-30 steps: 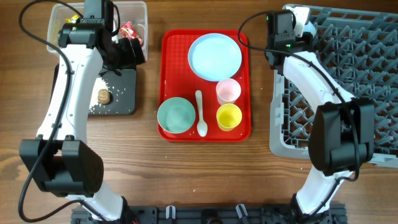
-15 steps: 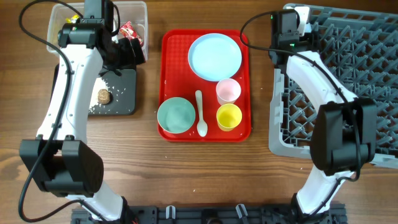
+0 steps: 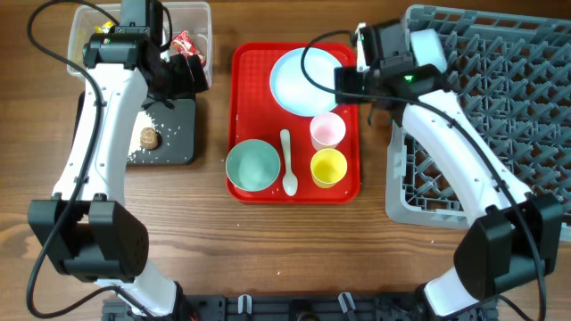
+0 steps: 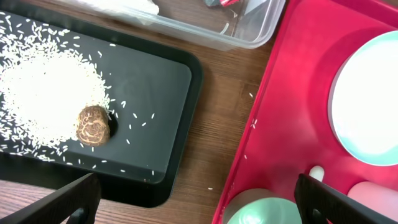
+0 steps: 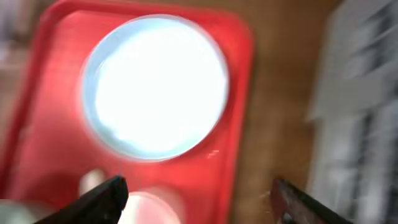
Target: Sort waste into correct bins and load items into the dishwasher rack
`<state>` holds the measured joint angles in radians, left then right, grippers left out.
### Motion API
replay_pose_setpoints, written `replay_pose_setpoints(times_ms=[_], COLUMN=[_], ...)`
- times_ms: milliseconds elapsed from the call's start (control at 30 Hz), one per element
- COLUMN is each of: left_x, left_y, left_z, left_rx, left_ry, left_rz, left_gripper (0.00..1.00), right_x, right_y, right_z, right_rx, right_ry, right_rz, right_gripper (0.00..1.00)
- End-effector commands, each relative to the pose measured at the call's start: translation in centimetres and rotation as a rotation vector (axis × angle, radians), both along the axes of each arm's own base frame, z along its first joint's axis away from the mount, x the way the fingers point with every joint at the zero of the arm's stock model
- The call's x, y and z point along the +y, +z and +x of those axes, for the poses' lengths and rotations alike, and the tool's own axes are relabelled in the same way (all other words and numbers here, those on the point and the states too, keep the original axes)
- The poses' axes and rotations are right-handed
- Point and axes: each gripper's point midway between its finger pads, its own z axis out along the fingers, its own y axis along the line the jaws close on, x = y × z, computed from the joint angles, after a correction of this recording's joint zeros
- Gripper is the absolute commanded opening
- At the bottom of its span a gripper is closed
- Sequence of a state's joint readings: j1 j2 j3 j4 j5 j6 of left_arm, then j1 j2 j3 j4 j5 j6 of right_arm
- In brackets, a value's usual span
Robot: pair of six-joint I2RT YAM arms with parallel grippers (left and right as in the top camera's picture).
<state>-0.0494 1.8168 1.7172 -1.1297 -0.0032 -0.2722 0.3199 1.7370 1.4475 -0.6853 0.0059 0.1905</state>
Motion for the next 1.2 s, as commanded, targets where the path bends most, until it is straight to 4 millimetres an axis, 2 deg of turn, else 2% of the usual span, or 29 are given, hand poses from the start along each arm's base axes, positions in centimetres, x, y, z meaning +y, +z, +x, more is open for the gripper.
replay_pose_setpoints(times_ms=[0,67,133,200,267,300,367,433,500,600,667,700,767,833,900,1000,1067,1133,1167], left_x=[0.3,0.3,0.3,0.3,0.3,0.3,0.3,0.3,0.3,0.3,0.3,0.3,0.3,0.3,0.3,0.3,0.3,0.3,0.3], left_y=[-0.3,-0.3,-0.3,-0.3,-0.3,-0.3,-0.3,-0.3,-0.3,-0.3,-0.3,-0.3,-0.3,-0.3,-0.3,-0.3,-0.3,-0.3,-0.3], left_z=[0.0,0.0,0.0,0.0,0.0,0.0,0.0,0.0,0.0,0.0,0.0,0.0,0.0,0.0,0.0,0.0,0.0,0.0,0.0], left_rx=[0.008,0.008,0.008,0.008,0.008,0.008,0.008,0.008,0.008,0.008,0.008,0.008,0.008,0.008,0.008,0.008,0.008,0.008,0.008], left_ry=[0.003,0.004,0.003,0.004,0.004,0.003,0.003,0.004,0.003,0.004,0.004,0.004,0.004,0.004,0.004,0.004,0.003,0.003,0.003], left_rz=[0.014,0.014,0.014,0.014,0.014,0.014,0.014,0.014,0.014,0.014,0.014,0.014,0.014,0.014,0.014,0.014,0.014,0.014,0.014], left_gripper=[1.0,1.0,1.0,1.0,1.0,1.0,1.0,1.0,1.0,1.0,1.0,1.0,1.0,1.0,1.0,1.0,1.0,1.0,1.0], right_x=[3.1,4.9,8.4,12.5,15.5,15.7,16.7,17.1,16.4,15.9,15.8,15.6,15.6,15.6,15.5,14.7,13.9,13.0,12.6], right_y=[-0.3,0.0,0.6,0.3,-0.1,-0.7,-3.1,-6.8,-10.2,-13.3,-14.2,-14.2,-14.1,-14.1,-13.7,-11.9,-9.3,-4.4,-1.4], right_z=[-1.5,-2.6,-4.5,-7.8,-10.4,-11.0,-12.6,-13.7,-14.0,-14.5,-14.6,-14.4,-14.3,-14.2,-13.7,-12.2,-10.9,-9.3,-8.7], right_rx=[0.11,0.142,0.165,0.206,0.238,0.254,0.327,0.437,0.53,0.601,0.635,0.637,0.636,0.633,0.615,0.537,0.442,0.302,0.221], right_ry=[0.009,0.106,0.248,0.356,0.402,0.381,0.34,0.22,0.097,0.036,0.022,0.002,0.002,0.003,0.007,0.033,0.027,0.041,0.054], right_rz=[0.22,0.29,0.347,0.324,0.303,0.277,0.224,0.217,0.188,0.151,0.157,0.163,0.164,0.166,0.177,0.173,0.174,0.201,0.224], right_gripper=[0.74,0.7,0.69,0.7,0.7,0.7,0.68,0.65,0.62,0.52,0.51,0.49,0.24,0.11,0.05,0.04,0.04,0.04,0.04])
